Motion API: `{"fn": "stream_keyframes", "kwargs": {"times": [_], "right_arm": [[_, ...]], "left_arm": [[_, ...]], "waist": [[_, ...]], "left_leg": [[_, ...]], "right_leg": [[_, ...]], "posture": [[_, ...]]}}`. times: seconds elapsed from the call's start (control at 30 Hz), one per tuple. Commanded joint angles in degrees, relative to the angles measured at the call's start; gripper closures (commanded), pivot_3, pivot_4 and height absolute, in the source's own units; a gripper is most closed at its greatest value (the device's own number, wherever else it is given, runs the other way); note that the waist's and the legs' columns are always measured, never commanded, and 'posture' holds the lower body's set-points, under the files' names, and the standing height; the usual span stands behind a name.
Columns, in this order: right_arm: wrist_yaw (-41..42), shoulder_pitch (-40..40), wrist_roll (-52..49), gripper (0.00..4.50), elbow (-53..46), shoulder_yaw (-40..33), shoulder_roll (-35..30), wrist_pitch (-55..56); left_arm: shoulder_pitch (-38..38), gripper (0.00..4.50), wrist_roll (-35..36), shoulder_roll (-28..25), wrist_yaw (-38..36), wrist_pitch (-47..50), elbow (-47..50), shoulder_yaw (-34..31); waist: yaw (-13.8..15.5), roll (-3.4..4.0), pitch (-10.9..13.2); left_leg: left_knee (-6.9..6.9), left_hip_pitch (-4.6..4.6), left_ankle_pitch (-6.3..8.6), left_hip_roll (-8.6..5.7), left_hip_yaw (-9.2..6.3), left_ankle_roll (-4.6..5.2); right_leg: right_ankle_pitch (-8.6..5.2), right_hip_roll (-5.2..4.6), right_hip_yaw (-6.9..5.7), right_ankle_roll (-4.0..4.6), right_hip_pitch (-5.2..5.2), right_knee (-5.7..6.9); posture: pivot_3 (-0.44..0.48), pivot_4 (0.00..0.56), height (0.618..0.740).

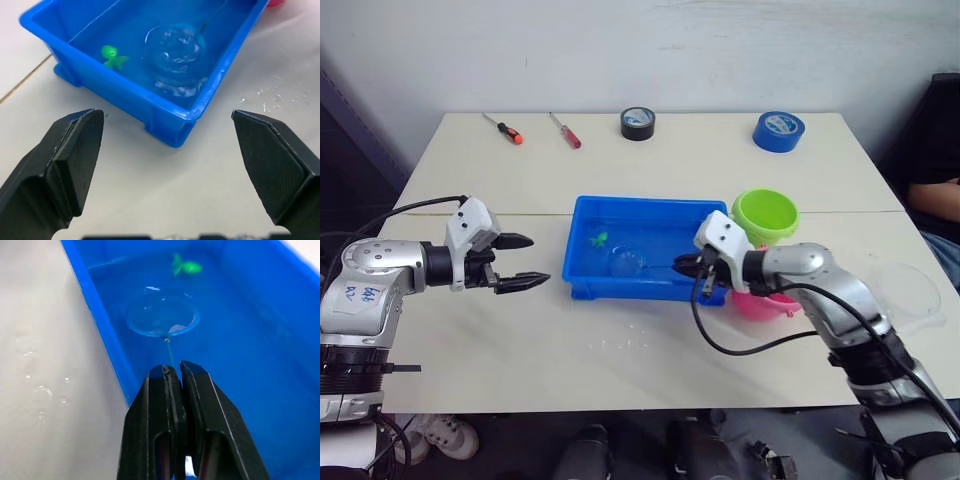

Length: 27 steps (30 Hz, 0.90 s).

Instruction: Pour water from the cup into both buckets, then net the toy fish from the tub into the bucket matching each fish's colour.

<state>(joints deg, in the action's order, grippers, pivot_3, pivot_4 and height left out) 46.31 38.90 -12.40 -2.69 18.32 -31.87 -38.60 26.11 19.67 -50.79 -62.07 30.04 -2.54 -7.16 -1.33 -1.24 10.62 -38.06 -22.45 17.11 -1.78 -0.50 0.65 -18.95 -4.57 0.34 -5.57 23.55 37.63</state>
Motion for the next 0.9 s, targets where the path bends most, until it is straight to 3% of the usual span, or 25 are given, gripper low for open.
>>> {"fn": "stream_keyframes", "kwargs": {"times": [0.03, 0.2, 0.4, 0.73, 0.9], "right_arm": [[-1.27, 4.21, 2.51, 4.50, 5.99, 0.63, 3.66, 1.76], [-5.73, 8.13, 3.76, 4.50, 14.31, -2.12, 10.79, 5.35], [-6.77, 7.18, -0.72, 4.50, 11.05, -8.49, 14.30, 4.49], [-5.99, -7.60, -6.91, 4.50, -17.48, -17.00, 3.40, -5.21], [-9.33, -16.23, -11.39, 4.50, -30.88, -29.46, -1.94, -12.53]], "left_arm": [[1.20, 0.06, 1.69, -0.19, 1.30, 0.96, 2.30, -2.11], [1.84, 0.06, 1.63, 0.23, 1.91, 0.89, 2.15, -1.58], [3.83, 0.06, 1.26, 1.26, 1.66, -0.10, 0.26, -0.42], [15.65, 0.06, 3.73, 10.57, -0.38, 0.93, -6.69, 3.61], [21.71, 0.06, 3.20, 17.56, -3.99, -1.49, -11.64, 8.50]], "waist": [[-0.21, 0.00, 0.00], [-0.53, 0.00, 0.00], [-0.16, 0.00, 0.00], [1.15, -0.01, -0.01], [1.34, -0.01, -0.01]], "left_leg": [[0.01, 0.00, 0.00, 0.00, 0.00, -0.01], [0.06, 0.01, -0.01, 0.00, 0.02, -0.06], [0.05, -0.07, -0.01, 0.00, 0.00, -0.07], [-0.12, -0.52, 0.01, -0.10, -0.24, -0.05], [-0.11, -0.53, 0.00, -0.10, -0.27, -0.06]], "right_leg": [[0.00, 0.01, -0.01, 0.00, 0.01, 0.01], [0.00, 0.04, -0.01, 0.00, 0.07, 0.16], [0.00, 0.04, -0.04, 0.00, 0.09, 0.19], [0.02, 0.02, -0.24, -0.02, 0.27, 0.13], [0.02, 0.05, -0.28, -0.02, 0.25, 0.12]], "posture": [[0.000, 0.150, 0.736], [0.000, 0.150, 0.736], [0.000, 0.150, 0.736], [0.000, 0.150, 0.736], [0.000, 0.150, 0.736]]}}
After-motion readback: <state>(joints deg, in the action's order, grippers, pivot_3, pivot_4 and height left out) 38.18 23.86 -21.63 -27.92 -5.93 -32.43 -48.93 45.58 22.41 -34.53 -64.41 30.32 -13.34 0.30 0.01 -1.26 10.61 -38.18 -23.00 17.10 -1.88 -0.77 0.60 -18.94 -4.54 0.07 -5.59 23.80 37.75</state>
